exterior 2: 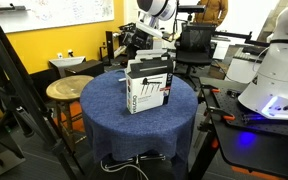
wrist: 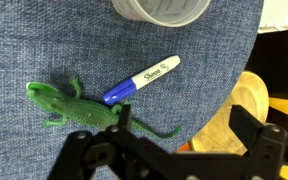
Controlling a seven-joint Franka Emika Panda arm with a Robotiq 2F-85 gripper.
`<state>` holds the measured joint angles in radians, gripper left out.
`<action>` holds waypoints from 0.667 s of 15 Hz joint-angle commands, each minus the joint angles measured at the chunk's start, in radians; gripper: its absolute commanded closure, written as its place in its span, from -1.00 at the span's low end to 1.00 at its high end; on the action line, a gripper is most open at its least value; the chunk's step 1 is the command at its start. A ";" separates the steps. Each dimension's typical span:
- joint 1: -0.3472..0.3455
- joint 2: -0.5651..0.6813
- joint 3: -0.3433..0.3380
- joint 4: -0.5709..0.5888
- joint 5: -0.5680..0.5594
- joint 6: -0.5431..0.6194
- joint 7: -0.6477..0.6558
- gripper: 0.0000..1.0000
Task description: Put the marker in the cup
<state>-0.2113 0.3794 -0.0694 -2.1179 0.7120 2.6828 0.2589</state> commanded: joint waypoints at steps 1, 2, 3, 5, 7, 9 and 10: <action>-0.026 0.060 0.038 0.072 0.144 -0.008 -0.012 -1.00; -0.021 0.071 0.035 0.083 0.175 -0.009 0.000 -1.00; -0.015 0.085 0.029 0.095 0.199 -0.012 0.012 -1.00; 0.000 0.115 0.005 0.114 0.213 -0.020 0.061 -1.00; 0.021 0.150 -0.033 0.129 0.178 -0.051 0.175 -1.00; 0.020 0.177 -0.052 0.146 0.162 -0.134 0.259 -1.00; 0.015 0.187 -0.057 0.155 0.152 -0.195 0.291 -1.00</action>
<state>-0.2074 0.5254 -0.0916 -2.0145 0.8882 2.6131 0.4363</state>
